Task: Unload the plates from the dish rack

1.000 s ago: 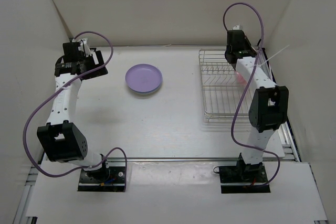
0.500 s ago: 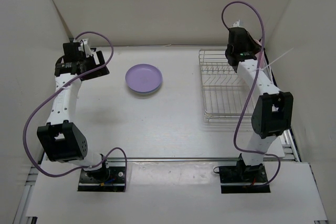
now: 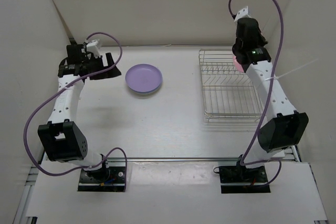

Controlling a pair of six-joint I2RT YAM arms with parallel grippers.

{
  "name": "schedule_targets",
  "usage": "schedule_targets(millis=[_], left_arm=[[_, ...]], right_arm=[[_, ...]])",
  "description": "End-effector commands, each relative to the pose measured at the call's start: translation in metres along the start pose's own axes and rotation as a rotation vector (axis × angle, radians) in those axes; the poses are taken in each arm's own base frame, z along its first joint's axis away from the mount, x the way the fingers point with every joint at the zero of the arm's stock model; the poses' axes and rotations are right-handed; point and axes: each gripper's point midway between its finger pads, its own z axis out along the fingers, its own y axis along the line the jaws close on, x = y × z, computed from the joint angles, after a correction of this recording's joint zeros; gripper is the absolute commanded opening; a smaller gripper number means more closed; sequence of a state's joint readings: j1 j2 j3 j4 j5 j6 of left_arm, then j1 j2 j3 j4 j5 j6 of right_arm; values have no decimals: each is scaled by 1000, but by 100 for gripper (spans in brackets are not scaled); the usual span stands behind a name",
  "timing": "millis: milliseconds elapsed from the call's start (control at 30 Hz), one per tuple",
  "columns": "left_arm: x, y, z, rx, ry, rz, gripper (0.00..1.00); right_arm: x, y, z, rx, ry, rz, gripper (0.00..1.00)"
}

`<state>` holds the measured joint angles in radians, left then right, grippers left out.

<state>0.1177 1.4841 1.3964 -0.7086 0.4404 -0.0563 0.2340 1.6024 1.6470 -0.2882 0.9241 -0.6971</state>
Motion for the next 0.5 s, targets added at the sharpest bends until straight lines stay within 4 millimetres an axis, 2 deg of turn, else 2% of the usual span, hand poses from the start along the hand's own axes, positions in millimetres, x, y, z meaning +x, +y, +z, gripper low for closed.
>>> schedule_targets(millis=[0, 33, 67, 133, 167, 200, 267, 300, 367, 400, 467], left_arm=[[-3, -88, -16, 432, -33, 149, 100], [-2, -111, -25, 551, -32, 180, 100], [1, -131, -24, 627, -19, 213, 100], [3, -158, -31, 736, -13, 254, 100], [9, -180, -29, 785, -1, 296, 100], [7, -192, -28, 797, 1, 312, 100], [8, -211, -26, 814, 2, 344, 100], [10, -231, -26, 847, 1, 367, 100], [9, -247, -23, 848, -6, 387, 100], [10, -261, -20, 857, 2, 401, 100], [7, -268, -11, 840, 15, 392, 100]], right_arm=[[-39, 9, -58, -363, -178, 263, 0], [-43, 10, -68, -417, -207, 291, 0], [-48, 16, -77, -466, -237, 287, 0], [-50, 42, -94, -611, -275, 254, 0], [-52, 45, -102, -652, -293, 263, 0], [-53, 54, -111, -708, -311, 252, 0], [-53, 68, -118, -778, -321, 252, 0], [-53, 77, -127, -847, -334, 242, 0], [-57, 82, -134, -892, -351, 251, 0], [-56, 85, -137, -918, -354, 247, 0], [-58, 96, -150, -1008, -380, 240, 0]])
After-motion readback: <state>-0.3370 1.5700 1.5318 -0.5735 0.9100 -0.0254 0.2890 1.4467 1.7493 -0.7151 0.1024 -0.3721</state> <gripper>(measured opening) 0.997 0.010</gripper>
